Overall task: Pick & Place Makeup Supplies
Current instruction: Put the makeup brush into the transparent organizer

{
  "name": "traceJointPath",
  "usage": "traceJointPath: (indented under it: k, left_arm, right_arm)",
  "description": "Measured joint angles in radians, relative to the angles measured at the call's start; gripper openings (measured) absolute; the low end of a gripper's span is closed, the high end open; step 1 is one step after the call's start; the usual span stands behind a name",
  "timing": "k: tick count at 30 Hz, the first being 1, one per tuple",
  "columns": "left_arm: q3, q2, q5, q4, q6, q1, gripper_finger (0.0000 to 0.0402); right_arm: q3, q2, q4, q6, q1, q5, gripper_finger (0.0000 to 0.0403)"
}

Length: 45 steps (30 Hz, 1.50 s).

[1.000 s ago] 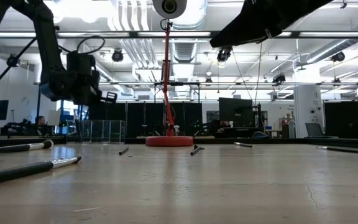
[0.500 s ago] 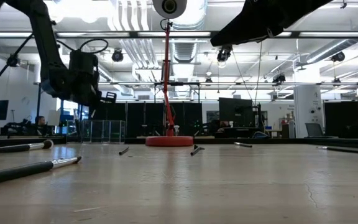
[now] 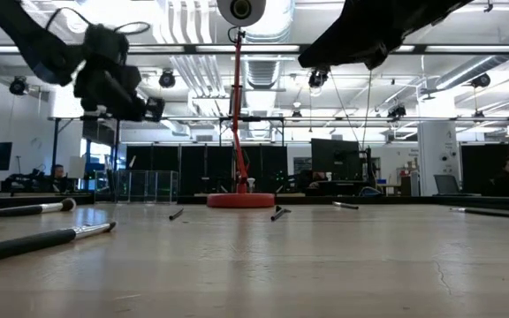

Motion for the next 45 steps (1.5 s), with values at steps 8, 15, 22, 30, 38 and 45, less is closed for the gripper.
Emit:
traceJointPath:
  k: [8,15,22,30,38,45]
  left_arm:
    - [-0.145,-0.167,0.380,0.031,-0.225,-0.207,0.0000]
    - [-0.352,-0.153,0.449,0.271,-0.244,-0.498,0.0000]
    - [-0.425,-0.142,0.458,0.258,-0.258,-0.768,0.0000]
    - [-0.250,-0.131,0.269,-0.231,-0.441,-1.142,0.0000]
    - [0.023,0.006,0.115,-0.699,-0.923,-1.397,0.0000]
    - [0.275,0.308,0.163,-0.839,-1.137,-1.456,0.0040]
  right_arm:
    - [0.000,0.000,-0.018,0.030,-0.046,0.001,0.0018]
    - [0.000,-0.009,-0.133,0.154,-0.024,0.039,0.0018]
    - [0.000,-0.001,-0.187,0.249,0.003,0.081,0.0018]
    - [-0.016,-0.001,-0.194,0.261,0.037,0.082,0.0018]
    - [-0.048,-0.001,-0.196,0.261,0.068,0.081,0.0018]
    - [-0.055,-0.001,-0.196,0.268,0.106,0.081,0.0018]
